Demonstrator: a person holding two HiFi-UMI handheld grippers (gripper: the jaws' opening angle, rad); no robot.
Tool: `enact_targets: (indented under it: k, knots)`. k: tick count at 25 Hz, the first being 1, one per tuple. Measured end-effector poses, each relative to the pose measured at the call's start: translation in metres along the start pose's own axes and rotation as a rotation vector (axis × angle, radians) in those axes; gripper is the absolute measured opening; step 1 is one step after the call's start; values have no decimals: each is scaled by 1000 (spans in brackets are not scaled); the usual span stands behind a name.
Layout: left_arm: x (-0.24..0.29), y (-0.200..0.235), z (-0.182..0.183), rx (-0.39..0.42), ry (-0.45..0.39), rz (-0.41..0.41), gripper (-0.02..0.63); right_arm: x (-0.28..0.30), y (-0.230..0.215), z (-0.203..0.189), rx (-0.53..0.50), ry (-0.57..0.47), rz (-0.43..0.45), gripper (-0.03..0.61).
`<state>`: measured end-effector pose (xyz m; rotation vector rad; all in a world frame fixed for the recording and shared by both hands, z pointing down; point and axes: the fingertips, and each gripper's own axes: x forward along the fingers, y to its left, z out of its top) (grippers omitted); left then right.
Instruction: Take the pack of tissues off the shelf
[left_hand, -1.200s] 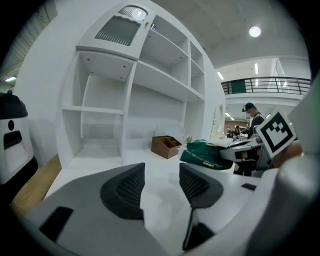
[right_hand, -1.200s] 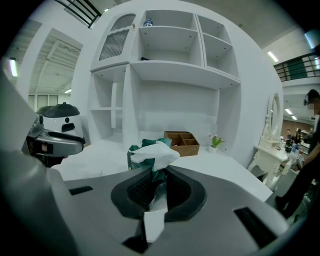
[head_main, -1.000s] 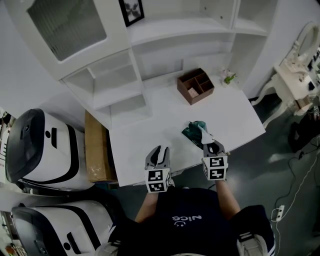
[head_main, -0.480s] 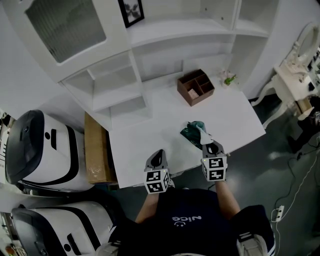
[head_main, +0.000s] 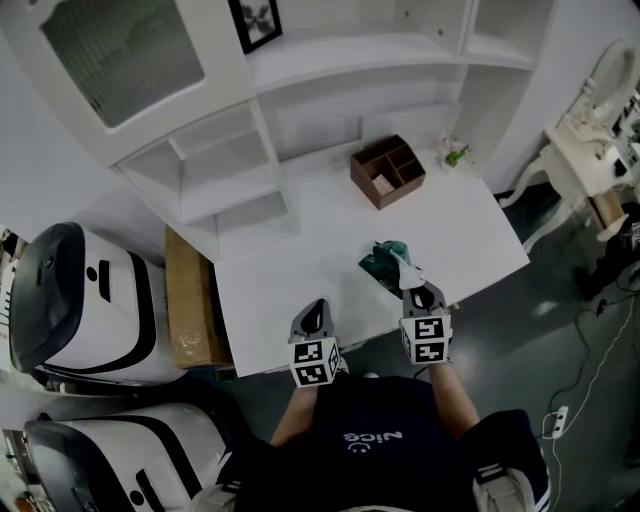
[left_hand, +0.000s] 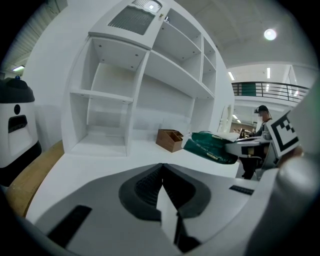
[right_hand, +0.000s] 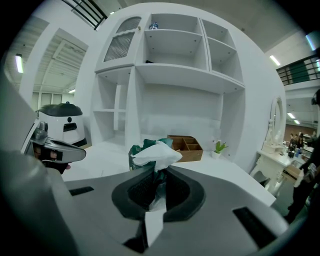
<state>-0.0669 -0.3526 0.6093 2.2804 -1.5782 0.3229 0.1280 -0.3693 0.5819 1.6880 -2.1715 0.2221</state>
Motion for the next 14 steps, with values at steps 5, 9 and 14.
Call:
enact_targets:
  k: [5, 9, 14]
  knots:
    - [1, -1, -2, 3, 6, -6, 5, -2, -2, 1, 10, -11, -22, 17]
    - [3, 1, -1, 2, 7, -8, 5, 0, -3, 3, 13, -20, -28, 17]
    - [8, 3, -1, 1, 10, -12, 5, 7, -5, -1, 3, -15, -31, 16]
